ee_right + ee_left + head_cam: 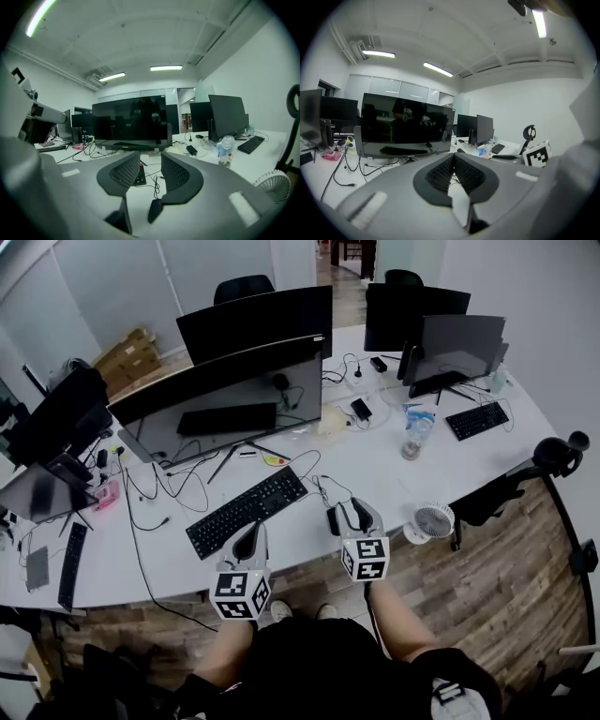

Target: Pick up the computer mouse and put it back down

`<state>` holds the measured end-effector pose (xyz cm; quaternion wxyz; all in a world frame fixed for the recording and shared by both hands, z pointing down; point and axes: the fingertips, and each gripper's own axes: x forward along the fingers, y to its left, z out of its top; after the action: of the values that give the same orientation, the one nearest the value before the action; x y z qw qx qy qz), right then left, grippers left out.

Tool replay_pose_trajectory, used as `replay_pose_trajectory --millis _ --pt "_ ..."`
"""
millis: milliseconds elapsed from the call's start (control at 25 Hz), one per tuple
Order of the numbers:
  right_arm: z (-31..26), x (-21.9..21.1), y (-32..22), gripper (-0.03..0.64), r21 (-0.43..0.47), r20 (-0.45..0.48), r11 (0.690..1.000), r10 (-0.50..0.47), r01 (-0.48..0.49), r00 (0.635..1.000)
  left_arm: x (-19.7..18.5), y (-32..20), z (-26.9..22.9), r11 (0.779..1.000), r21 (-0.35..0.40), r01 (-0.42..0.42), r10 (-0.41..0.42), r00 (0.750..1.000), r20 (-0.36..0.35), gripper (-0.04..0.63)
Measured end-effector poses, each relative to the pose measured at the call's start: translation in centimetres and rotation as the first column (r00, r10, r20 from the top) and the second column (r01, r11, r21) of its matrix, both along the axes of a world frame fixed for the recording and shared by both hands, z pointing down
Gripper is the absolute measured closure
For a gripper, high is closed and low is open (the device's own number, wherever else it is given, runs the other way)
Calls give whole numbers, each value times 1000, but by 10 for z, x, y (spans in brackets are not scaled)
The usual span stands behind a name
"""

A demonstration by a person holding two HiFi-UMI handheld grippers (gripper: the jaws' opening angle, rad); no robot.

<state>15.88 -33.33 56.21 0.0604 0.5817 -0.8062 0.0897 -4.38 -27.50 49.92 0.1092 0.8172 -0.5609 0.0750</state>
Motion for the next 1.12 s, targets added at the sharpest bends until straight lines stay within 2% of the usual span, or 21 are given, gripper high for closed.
replay_pose_trajectory --millis 120,240,480,680,880,1120 --pt "31 -6 -17 409 -79 -26 997 -16 14 1000 -10 -3 5 1000 -12 20 -20 1000 7 541" --pt "66 -14 -30 364 -170 -61 985 -38 27 997 -21 -4 11 999 -28 38 -37 999 13 541" --pt "135 -24 -46 364 -323 -175 946 -77 16 982 -43 -7 15 996 -40 80 -79 997 13 541" --pt "186 -27 -47 337 -465 -216 885 -128 13 968 -59 -7 17 993 -47 113 -112 994 11 541" --pt "226 -28 -48 327 -556 -215 832 -147 3 965 -72 -10 20 990 -54 133 -132 991 18 541" --pt "251 -19 -52 328 -609 -233 793 -136 -36 963 -85 -13 23 986 -61 153 -152 988 22 541"
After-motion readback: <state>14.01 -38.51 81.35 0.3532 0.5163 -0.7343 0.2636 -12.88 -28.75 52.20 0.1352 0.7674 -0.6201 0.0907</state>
